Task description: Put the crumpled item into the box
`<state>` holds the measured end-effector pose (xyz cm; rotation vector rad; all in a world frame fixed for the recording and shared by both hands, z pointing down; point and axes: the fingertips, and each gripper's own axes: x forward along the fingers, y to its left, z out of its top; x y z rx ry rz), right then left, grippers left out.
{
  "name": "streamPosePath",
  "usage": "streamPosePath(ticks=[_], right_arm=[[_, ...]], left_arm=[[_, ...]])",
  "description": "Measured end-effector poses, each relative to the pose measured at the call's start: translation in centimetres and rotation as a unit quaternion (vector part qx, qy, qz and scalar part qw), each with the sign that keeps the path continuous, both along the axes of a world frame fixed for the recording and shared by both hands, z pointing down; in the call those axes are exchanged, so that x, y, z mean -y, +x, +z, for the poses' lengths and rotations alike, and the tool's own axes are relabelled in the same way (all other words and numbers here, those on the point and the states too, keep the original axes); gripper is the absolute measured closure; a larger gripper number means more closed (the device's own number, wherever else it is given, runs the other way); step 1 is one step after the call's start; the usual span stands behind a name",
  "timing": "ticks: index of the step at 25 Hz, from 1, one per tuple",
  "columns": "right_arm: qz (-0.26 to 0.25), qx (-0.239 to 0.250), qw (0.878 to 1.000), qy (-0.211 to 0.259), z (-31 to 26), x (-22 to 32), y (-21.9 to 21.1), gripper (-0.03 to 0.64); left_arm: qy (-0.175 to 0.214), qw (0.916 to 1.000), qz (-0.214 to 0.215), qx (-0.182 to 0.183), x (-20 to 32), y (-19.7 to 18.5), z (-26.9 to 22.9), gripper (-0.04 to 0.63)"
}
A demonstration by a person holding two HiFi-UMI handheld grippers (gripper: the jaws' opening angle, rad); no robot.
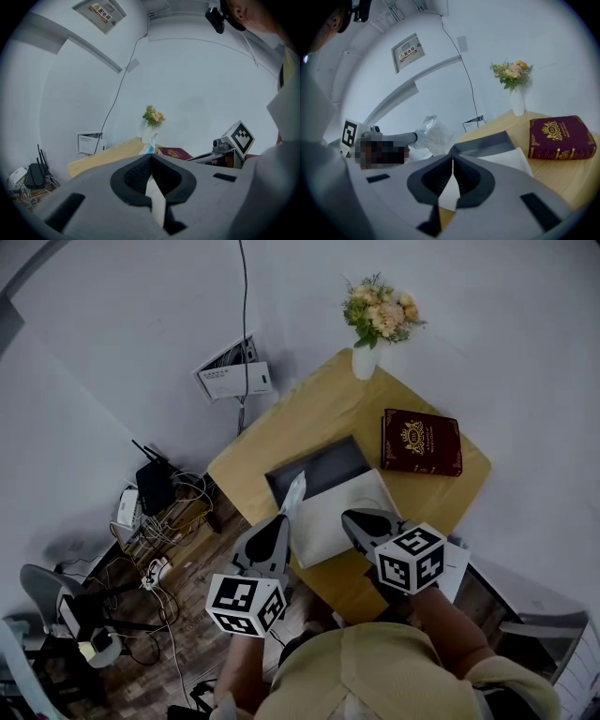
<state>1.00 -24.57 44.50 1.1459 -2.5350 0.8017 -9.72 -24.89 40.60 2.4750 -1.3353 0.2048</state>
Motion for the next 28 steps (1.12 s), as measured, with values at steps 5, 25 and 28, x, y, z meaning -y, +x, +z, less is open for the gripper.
streamPosePath(ticks=[5,25,28], right_arm=[[-0.008,0.010,1.000,-0.003,0.1,1.2,0.0,0.586],[-0.032,0.031,0.998,-0.033,2.0,4.0,-0.4,0.586],[-0.035,0.033,0.998,-0.035,2.1,4.1,-0.4,0.586]], left_arm=[[-0.001,0.9999,-0.005,0.013,1.6,0.4,0.2,0.575],[-0.029,0.9964,0.006,0.079,5.9,1.4,3.7,0.574],[-0.040,0.9959,0.008,0.081,6.3,1.5,4.5,0.574]])
